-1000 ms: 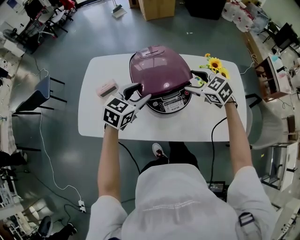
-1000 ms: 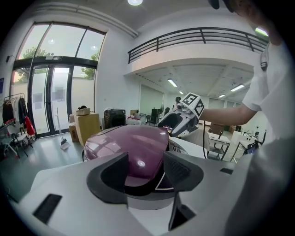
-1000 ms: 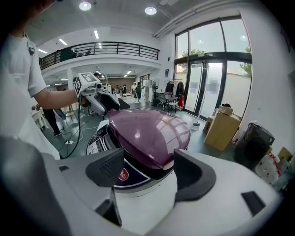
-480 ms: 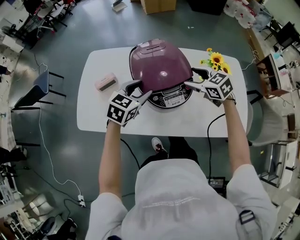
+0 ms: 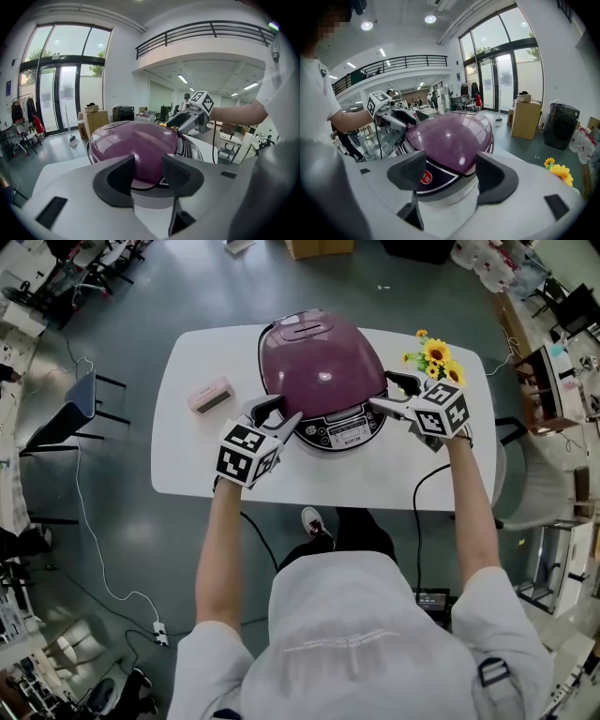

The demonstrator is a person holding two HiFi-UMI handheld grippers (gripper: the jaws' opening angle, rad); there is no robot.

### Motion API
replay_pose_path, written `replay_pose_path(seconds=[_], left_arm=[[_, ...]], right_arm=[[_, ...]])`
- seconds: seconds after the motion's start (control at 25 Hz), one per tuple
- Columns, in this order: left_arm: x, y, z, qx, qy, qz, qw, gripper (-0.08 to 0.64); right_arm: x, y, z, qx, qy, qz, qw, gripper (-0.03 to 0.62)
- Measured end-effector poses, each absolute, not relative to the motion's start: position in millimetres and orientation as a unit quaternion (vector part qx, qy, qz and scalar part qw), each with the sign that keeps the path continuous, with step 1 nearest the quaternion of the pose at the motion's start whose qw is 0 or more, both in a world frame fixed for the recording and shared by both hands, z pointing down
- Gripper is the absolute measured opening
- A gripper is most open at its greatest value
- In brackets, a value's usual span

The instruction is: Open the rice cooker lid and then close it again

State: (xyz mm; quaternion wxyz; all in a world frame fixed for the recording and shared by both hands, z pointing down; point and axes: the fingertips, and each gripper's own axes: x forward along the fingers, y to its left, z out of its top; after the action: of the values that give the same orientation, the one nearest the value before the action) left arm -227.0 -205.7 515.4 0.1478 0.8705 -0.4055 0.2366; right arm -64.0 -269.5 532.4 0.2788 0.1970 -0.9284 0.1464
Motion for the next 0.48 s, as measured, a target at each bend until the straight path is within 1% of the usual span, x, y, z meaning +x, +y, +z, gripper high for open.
replay_pose_path(seconds=[0.2, 0.28, 0.32, 0.48], left_arm=[[-226.5, -204.9, 520.6, 0.867, -0.409, 0.245, 0.142, 0.192], [-226.7, -204.6, 521.4, 0.866, -0.411, 0.246, 0.140, 0.192], [-226.7, -204.7, 521.9, 0.866, -0.412, 0.247, 0.140, 0.192], [-226.3, -204.4, 522.3, 0.865, -0.414, 0.247, 0.138, 0.193]], right_arm=[[-63.1, -273.0, 534.2, 0.216, -0.928, 0.188, 0.239, 0.334], [-62.0, -276.1, 534.3, 0.230, -0.925, 0.202, 0.223, 0.325], [-61.7, -277.1, 534.8, 0.236, -0.925, 0.202, 0.221, 0.314], [-61.5, -276.4, 536.3, 0.249, -0.923, 0.202, 0.212, 0.316]])
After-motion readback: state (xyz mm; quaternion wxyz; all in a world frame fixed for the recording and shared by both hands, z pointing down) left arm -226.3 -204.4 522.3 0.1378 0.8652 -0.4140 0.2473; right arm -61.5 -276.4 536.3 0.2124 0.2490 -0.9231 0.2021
